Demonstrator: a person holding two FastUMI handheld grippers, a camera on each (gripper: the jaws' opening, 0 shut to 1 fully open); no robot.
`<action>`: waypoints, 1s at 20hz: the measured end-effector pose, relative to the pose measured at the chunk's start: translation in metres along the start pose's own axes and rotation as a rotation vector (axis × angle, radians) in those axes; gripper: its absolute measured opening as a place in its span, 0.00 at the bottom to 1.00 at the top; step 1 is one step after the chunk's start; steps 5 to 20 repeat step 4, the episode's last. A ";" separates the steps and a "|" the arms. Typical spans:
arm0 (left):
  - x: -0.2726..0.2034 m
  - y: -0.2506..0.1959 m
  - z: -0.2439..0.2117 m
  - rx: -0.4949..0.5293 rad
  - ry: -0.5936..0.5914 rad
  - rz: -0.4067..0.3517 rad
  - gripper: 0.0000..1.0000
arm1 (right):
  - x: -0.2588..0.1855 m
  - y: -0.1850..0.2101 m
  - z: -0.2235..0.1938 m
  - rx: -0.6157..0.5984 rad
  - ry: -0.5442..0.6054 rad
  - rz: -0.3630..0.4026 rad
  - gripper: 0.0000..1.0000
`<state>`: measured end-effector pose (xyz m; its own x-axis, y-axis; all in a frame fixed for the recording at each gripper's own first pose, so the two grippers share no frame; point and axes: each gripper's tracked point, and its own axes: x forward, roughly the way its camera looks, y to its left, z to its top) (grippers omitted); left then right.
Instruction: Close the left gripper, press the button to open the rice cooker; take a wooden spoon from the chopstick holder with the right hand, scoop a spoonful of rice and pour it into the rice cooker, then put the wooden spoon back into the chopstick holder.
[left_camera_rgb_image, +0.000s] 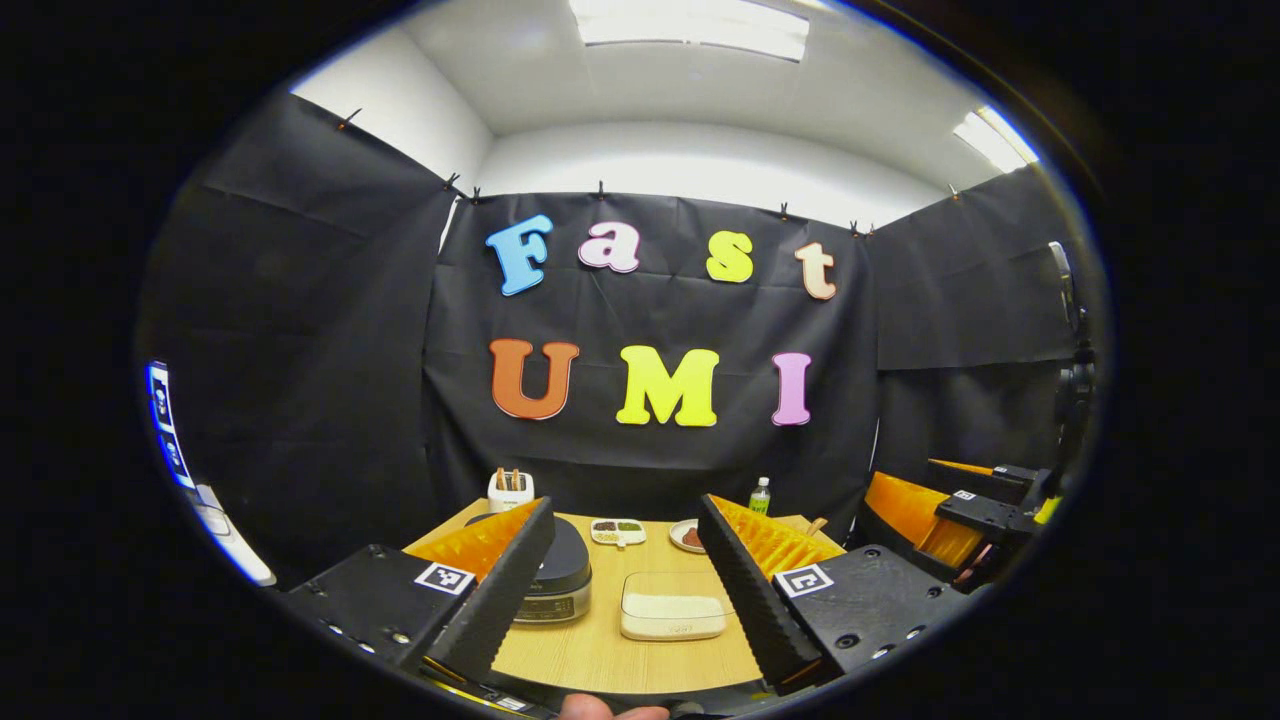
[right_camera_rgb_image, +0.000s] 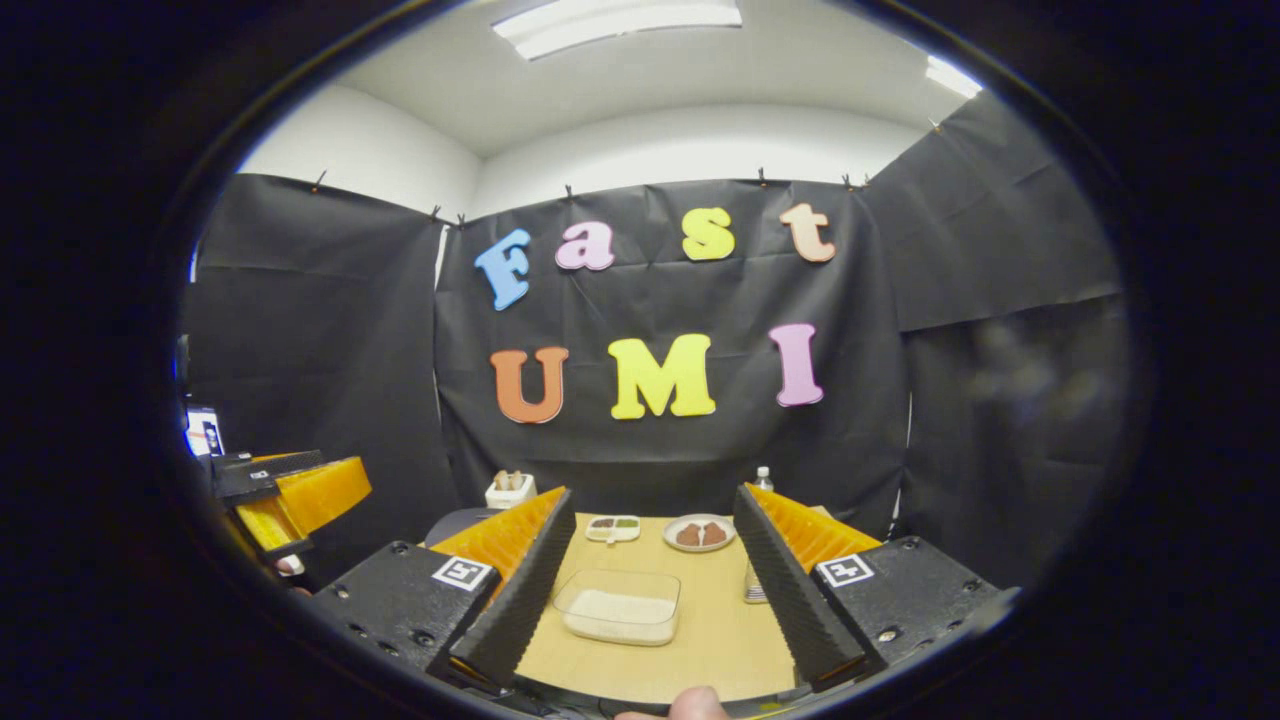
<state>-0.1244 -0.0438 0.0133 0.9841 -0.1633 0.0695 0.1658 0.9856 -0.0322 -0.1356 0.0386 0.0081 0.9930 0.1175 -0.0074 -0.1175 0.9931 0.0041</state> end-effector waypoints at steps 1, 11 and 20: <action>0.001 -0.002 0.000 0.007 -0.006 -0.003 0.94 | 0.001 0.000 0.001 0.003 -0.002 0.003 0.93; 0.002 -0.004 -0.002 0.014 0.001 0.000 0.94 | 0.002 -0.003 -0.003 0.006 0.009 0.002 1.00; 0.002 -0.004 -0.002 0.014 0.001 0.000 0.94 | 0.002 -0.003 -0.003 0.006 0.009 0.002 1.00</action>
